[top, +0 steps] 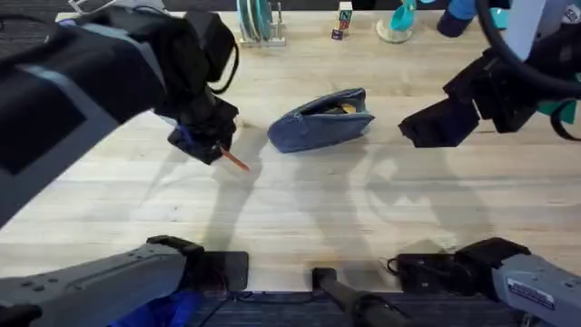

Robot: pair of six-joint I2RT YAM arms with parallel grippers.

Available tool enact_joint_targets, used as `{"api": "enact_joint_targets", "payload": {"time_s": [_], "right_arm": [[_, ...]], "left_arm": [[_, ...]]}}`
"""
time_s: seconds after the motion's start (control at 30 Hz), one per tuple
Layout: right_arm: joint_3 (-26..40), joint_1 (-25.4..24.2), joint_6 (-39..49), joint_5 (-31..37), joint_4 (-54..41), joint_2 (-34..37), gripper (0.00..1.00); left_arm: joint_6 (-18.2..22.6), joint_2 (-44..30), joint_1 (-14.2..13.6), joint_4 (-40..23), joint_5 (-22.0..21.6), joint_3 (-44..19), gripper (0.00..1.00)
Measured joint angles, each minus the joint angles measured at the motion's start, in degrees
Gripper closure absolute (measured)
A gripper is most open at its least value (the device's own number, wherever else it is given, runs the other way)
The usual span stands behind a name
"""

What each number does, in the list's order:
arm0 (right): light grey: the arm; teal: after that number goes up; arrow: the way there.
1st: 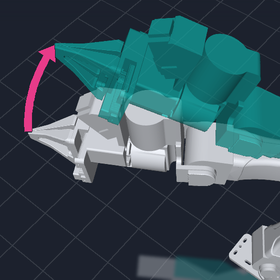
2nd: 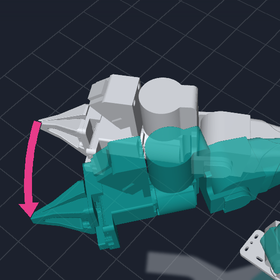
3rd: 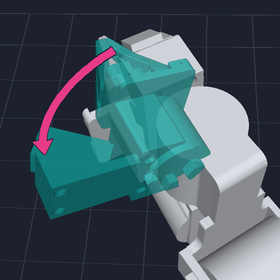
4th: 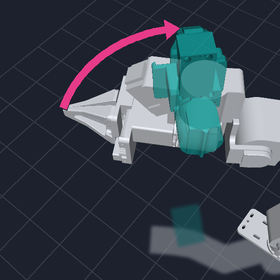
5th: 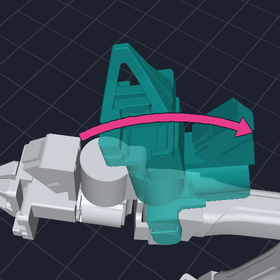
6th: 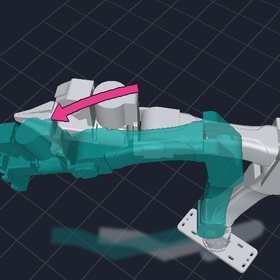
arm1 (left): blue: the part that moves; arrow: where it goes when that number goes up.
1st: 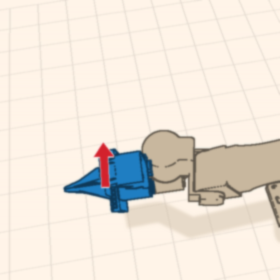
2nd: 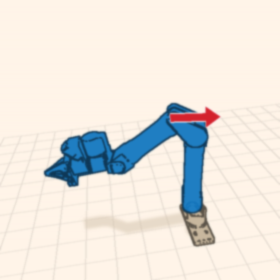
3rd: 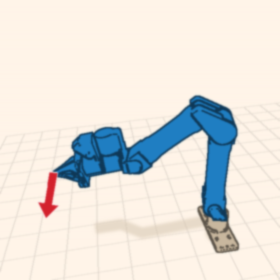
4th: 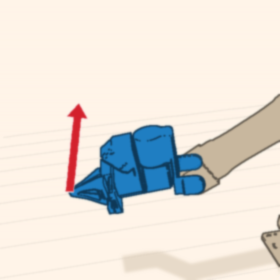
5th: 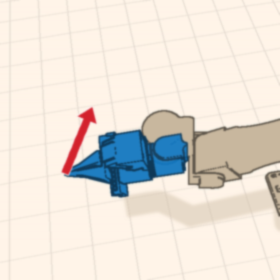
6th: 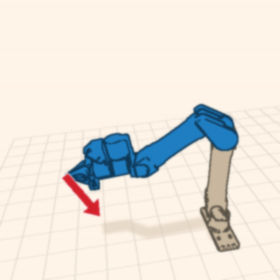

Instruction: Unzip the bag, pick up the pens from the table one at a time and place them inside, then zip the bag closed.

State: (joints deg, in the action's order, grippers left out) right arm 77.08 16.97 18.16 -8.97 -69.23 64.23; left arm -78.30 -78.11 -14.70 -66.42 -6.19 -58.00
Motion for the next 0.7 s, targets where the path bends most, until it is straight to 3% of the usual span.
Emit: {"api": "enact_joint_targets", "payload": {"time_s": [0.2,0.7], "right_arm": [[0.00,0.00,0.01,0.00,-0.02,0.00,0.005],[0.00,0.00,0.01,0.00,-0.02,0.00,0.005]], "left_arm": [[6.24,1.75,0.00,-2.85,-1.77,-5.37,0.958],[27.59,2.91,0.00,-7.68,-4.46,-21.42,0.959]]}}
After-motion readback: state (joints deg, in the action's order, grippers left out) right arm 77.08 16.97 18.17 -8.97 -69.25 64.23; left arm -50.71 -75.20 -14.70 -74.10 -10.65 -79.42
